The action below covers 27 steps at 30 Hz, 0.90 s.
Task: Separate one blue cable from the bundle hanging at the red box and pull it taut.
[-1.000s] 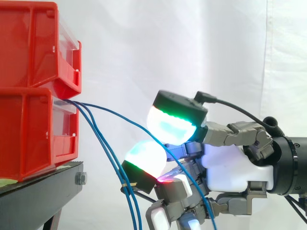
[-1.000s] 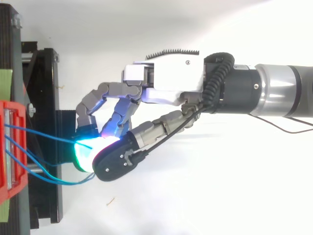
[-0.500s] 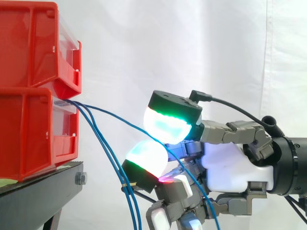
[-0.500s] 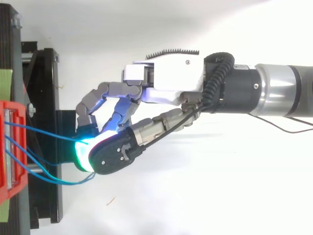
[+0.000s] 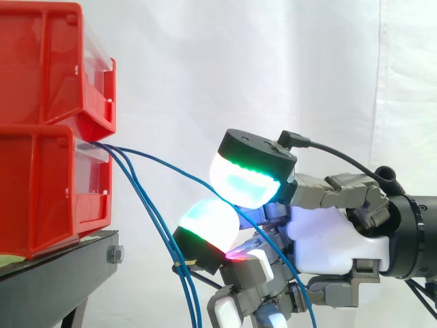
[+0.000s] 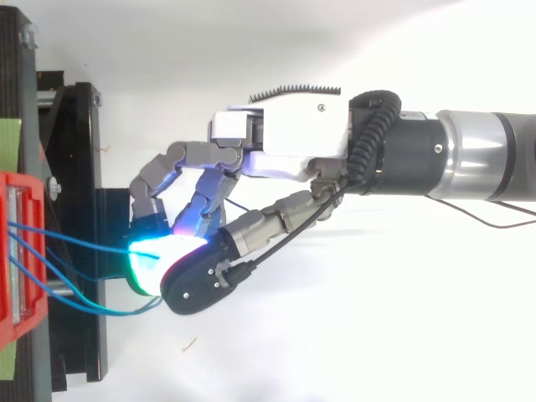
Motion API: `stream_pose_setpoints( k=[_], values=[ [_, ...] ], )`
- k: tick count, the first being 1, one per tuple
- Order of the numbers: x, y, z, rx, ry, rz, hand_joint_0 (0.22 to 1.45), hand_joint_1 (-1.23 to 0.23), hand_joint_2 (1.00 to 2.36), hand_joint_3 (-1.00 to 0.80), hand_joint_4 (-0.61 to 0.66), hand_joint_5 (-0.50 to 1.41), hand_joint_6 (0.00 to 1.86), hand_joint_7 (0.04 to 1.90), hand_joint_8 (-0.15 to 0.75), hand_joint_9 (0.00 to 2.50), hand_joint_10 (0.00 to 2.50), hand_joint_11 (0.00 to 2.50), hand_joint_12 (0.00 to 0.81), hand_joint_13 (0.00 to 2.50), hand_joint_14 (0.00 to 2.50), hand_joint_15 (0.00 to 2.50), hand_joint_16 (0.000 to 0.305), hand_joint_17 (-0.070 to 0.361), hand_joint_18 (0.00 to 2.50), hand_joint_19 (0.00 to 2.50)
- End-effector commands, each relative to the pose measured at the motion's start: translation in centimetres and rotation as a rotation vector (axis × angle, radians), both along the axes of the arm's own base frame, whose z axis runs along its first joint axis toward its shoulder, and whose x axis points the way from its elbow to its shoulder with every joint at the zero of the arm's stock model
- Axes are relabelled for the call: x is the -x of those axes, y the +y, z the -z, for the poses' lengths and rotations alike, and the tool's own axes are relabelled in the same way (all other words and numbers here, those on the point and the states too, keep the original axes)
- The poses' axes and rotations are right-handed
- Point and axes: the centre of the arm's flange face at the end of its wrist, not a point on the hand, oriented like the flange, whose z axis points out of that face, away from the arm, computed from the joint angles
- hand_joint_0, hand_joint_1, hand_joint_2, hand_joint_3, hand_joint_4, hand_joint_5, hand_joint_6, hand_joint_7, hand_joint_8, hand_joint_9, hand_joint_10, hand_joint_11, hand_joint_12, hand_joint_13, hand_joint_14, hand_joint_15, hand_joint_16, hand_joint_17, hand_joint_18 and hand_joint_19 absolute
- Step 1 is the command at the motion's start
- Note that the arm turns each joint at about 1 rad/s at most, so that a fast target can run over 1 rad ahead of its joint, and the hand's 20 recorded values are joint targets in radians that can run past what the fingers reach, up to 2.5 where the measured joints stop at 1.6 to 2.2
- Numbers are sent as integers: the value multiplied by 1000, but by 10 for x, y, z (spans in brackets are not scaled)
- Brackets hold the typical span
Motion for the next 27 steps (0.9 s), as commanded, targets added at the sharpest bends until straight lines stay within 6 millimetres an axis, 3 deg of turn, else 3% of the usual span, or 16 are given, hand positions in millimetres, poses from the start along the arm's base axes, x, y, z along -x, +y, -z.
stream_pose_setpoints(
  k=[1, 4, 6, 9, 14, 18, 22, 24, 27],
  values=[
    [0, 0, 0, 2, 0, 0, 565, -549, 1000, -500, 167, -212, 867, 1014, 351, 1004, 17, 1047, 405, 926, 21, 581, 50, 113, 997, 680],
    [0, 0, 0, 2, 0, 0, 591, -368, 1000, -500, 183, -195, 824, 981, 353, 1036, 16, 1030, 400, 909, 19, 577, 50, 112, 980, 698],
    [0, 2, -1, 2, -1, -2, 616, -347, 1000, -500, 173, -172, 769, 1033, 343, 1053, 18, 998, 398, 895, 17, 566, 50, 112, 963, 719],
    [0, 0, 0, 2, 0, 0, 644, -413, 1007, -410, 170, -161, 752, 1076, 349, 1064, 18, 998, 398, 893, 18, 572, 50, 112, 959, 721],
    [0, 3, 0, 4, 0, -3, 611, -685, 1013, -231, 173, -159, 764, 1109, 365, 1075, 17, 1023, 417, 907, 17, 577, 52, 118, 982, 686],
    [0, 3, 0, 5, 0, -3, 624, -752, 1012, -175, 149, -181, 834, 1063, 377, 1074, 17, 1032, 426, 913, 17, 568, 55, 123, 1008, 648],
    [0, 2, 0, 5, 0, -2, 640, -779, 1014, -194, 130, -192, 854, 1056, 356, 1040, 18, 1057, 412, 880, 17, 571, 53, 118, 967, 643],
    [0, 3, 0, 5, 0, -3, 619, -831, 1011, -292, 138, -196, 864, 1088, 331, 999, 19, 1075, 393, 793, 20, 562, 51, 116, 840, 633],
    [0, 3, 0, 7, 0, -3, 525, -689, 1000, -500, 150, -175, 849, 1095, 354, 1030, 19, 1056, 410, 781, 19, 560, 55, 124, 825, 635]
  ],
)
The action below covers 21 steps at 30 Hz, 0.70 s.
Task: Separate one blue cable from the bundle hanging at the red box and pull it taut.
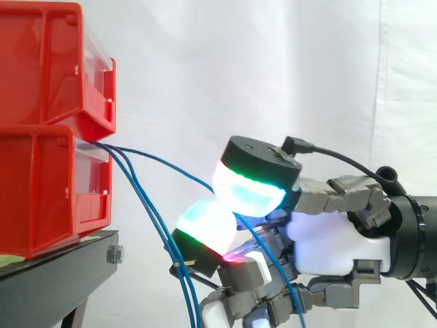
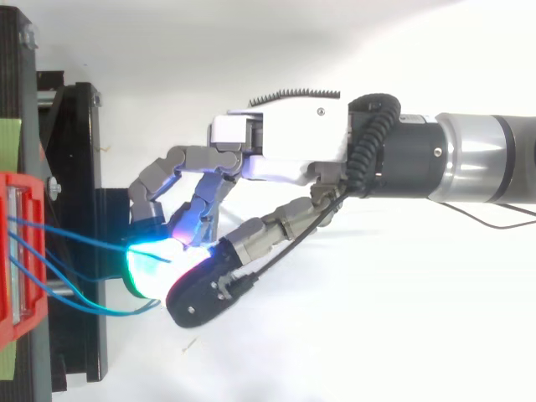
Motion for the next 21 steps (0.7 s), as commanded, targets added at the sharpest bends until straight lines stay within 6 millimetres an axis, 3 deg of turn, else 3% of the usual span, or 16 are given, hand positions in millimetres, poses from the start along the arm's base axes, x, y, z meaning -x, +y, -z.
stream_pose_setpoints(
  k=[1, 3, 7, 12, 13, 17, 21],
  values=[
    [0, 0, 1, 0, 2, 0, 522, -661, 1000, -500, 153, -171, 844, 1093, 354, 1048, 18, 1047, 409, 784, 17, 562, 55, 124, 824, 635],
    [0, 0, 0, 1, 0, 0, 528, -466, 1000, -500, 169, -154, 792, 1086, 353, 1080, 18, 1029, 413, 797, 18, 550, 55, 123, 819, 655],
    [0, 1, 0, 4, 0, -1, 594, -367, 1000, -490, 152, -137, 733, 1113, 338, 1059, 21, 989, 398, 804, 19, 562, 52, 117, 800, 698],
    [0, 0, 0, 10, 0, 0, 632, -470, 1012, -310, 165, -125, 704, 1138, 347, 1054, 21, 974, 397, 843, 18, 573, 52, 117, 829, 706],
    [0, 0, -1, 10, -2, 0, 628, -555, 1013, -245, 185, -122, 666, 1181, 359, 1013, 17, 951, 414, 858, 19, 567, 55, 124, 868, 671],
    [0, 0, 0, 15, 0, -3, 637, -752, 1003, -95, 227, -150, 736, 1069, 387, 946, 14, 959, 444, 881, 15, 552, 63, 142, 944, 603],
    [0, 1, 0, 18, 0, -2, 646, -774, 1005, -100, 206, -185, 829, 987, 379, 912, 12, 972, 434, 873, 17, 555, 62, 139, 943, 600]
  ],
)
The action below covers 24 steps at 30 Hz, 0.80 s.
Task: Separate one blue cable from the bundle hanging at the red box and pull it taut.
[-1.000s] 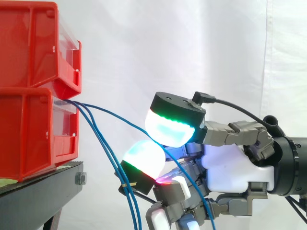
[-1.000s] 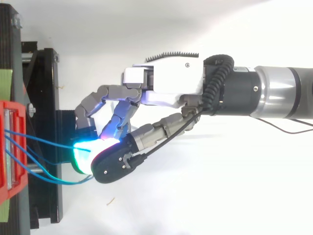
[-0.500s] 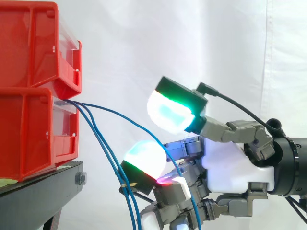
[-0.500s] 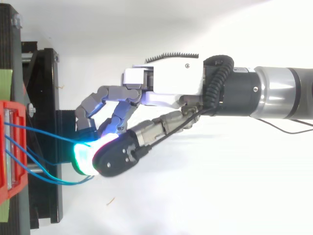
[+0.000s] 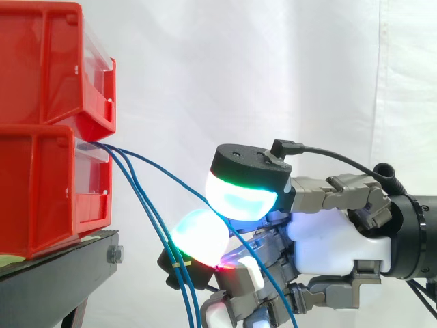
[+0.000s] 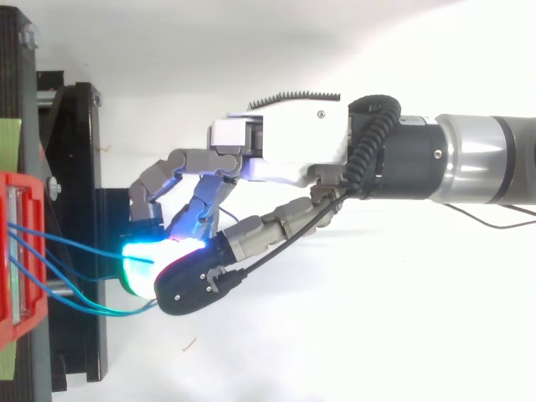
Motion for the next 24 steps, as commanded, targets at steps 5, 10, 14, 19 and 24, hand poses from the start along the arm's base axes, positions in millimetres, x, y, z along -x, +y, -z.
stream_pose_setpoints(
  k=[5, 10, 14, 19, 24],
  values=[
    [0, -1, 1, 2, 2, 3, 610, -775, 1012, -271, 181, -200, 851, 1012, 343, 870, 19, 992, 401, 835, 19, 572, 54, 122, 875, 643],
    [0, 0, 0, 2, 0, 2, 581, -399, 1000, -500, 175, -154, 832, 1101, 352, 998, 16, 972, 395, 896, 20, 593, 51, 115, 930, 712],
    [0, -1, 0, 10, 0, 4, 625, -374, 1004, -448, 162, -149, 852, 1123, 356, 1047, 17, 977, 393, 959, 20, 620, 50, 112, 962, 735],
    [0, 0, -1, 13, -2, 4, 604, -475, 1014, -200, 178, -149, 852, 1079, 393, 1041, 14, 985, 426, 995, 19, 619, 57, 127, 1032, 695],
    [0, -1, 0, 17, 0, 5, 601, -703, 1004, -54, 202, -171, 869, 1022, 413, 1002, 10, 1009, 464, 1015, 17, 607, 64, 145, 1112, 628]
  ],
)
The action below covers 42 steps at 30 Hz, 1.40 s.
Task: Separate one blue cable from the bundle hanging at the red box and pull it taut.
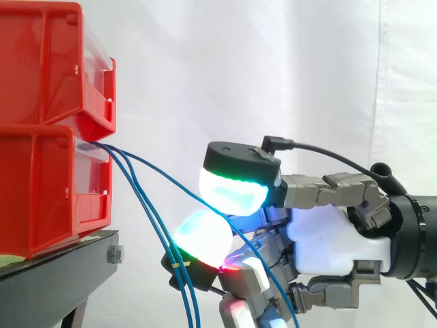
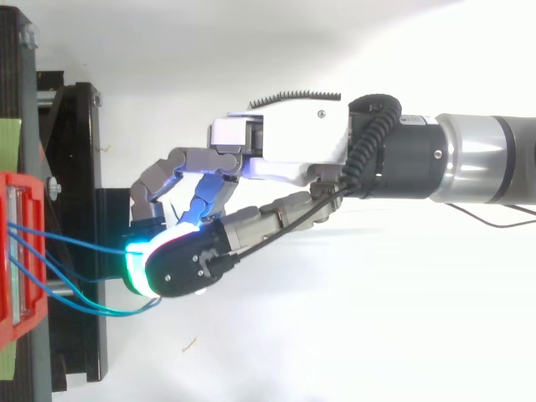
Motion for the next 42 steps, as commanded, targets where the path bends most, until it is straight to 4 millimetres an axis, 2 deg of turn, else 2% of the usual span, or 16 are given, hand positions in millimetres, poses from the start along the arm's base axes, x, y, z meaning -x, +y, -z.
stream_pose_setpoints(
  k=[1, 9, 11, 16, 21, 25, 27, 29, 30, 32, 34, 37, 42],
  values=[
    [0, -1, 0, 2, 0, 1, 604, -719, 1003, -44, 202, -173, 873, 1009, 416, 1002, 10, 1012, 460, 1010, 17, 605, 64, 145, 1115, 626],
    [0, 0, 0, 2, 0, -1, 629, -773, 1009, -63, 102, -185, 886, 1002, 379, 953, 12, 1034, 437, 965, 18, 619, 59, 133, 1058, 635],
    [0, 1, 1, 4, 2, -2, 652, -827, 1011, -77, 72, -195, 896, 1068, 360, 938, 13, 1032, 421, 947, 18, 618, 55, 123, 1019, 638],
    [0, 1, 0, 7, 0, 0, 677, -849, 1015, -117, 75, -201, 908, 1066, 340, 918, 14, 1041, 400, 917, 19, 627, 51, 115, 982, 639],
    [1, 1, 2, 36, 4, -4, 702, -865, 1017, -138, 54, -203, 917, 1157, 332, 922, 15, 1059, 392, 912, 19, 624, 49, 111, 965, 645],
    [2, 0, 2, 114, 3, -1, 737, -885, 1012, -322, 128, -202, 921, 1116, 332, 944, 15, 1053, 395, 925, 19, 625, 49, 110, 975, 624],
    [1, -2, 1, 136, 1, 3, 674, -862, 1003, -451, 145, -201, 919, 1102, 331, 941, 17, 1056, 391, 923, 22, 621, 49, 111, 975, 630],
    [2, -3, 2, 156, 4, 2, 608, -761, 1000, -500, 151, -193, 905, 1079, 341, 976, 15, 1063, 394, 918, 21, 631, 49, 111, 964, 657],
    [2, -3, 2, 159, 4, 0, 569, -596, 1000, -500, 154, -177, 875, 1096, 346, 1016, 16, 1054, 400, 922, 21, 629, 50, 112, 963, 681],
    [2, -1, 2, 161, 4, -12, 605, -379, 1000, -500, 128, -154, 842, 1148, 343, 1083, 14, 1031, 392, 918, 21, 631, 48, 108, 939, 723],
    [3, -1, 3, 164, 7, -32, 613, -351, 1000, -500, 107, -145, 831, 1164, 341, 1116, 19, 1022, 394, 920, 19, 635, 48, 109, 924, 745],
    [3, -4, -6, 160, -4, -34, 623, -355, 1000, -500, 120, -144, 830, 1168, 338, 1122, 18, 1023, 396, 921, 19, 636, 49, 110, 919, 750],
    [5, -7, -15, 163, -7, -30, 618, -466, 1010, -356, 135, -146, 824, 1131, 348, 1108, 19, 1047, 404, 921, 19, 631, 50, 112, 930, 733]
  ],
)
